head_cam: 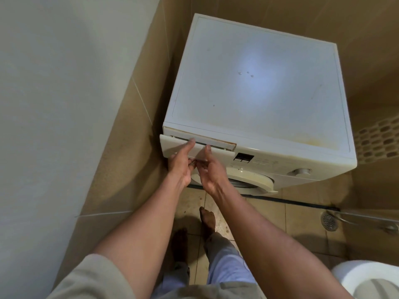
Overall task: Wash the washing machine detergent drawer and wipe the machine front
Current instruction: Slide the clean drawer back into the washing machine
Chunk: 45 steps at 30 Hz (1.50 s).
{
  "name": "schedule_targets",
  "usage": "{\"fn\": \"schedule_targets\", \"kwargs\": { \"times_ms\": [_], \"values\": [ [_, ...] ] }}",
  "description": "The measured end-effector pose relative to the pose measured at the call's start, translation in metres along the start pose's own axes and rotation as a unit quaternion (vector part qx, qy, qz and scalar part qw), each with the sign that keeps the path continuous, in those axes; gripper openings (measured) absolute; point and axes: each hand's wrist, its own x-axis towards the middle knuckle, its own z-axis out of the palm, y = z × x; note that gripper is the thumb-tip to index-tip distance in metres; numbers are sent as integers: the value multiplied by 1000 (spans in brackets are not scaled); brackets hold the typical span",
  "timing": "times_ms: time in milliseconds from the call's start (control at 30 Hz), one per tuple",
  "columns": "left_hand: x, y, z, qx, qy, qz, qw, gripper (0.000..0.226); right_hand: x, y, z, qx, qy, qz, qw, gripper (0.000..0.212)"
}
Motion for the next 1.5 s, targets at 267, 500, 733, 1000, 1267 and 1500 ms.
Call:
{"fn": "schedule_targets", "kwargs": {
  "times_ms": [267,500,733,1000,1267,1500],
  "values": [
    [15,11,11,-7,-16,-5,1000,57,25,-8,6,32,16,-19,999,46],
    [6,6,3,-14,-23,1,1000,59,19,2,-3,14,10,-35,999,53],
    [-31,-20,-34,-5,-19,-7,1000,61,-21,34,-35,-5,-15,-32,999,47],
    [-72,-41,-74,-7,-11,-23,1000,49,-66,67,-61,-3,0,-4,1000,35],
    [-74,-37,-71,-10,-10,-23,1000,43,-66,64,-58,10,8,-1,1000,33],
    [-38,-17,-36,-3,-17,-17,1000,56,-30,32,-36,-3,8,-26,1000,44]
  ]
}}
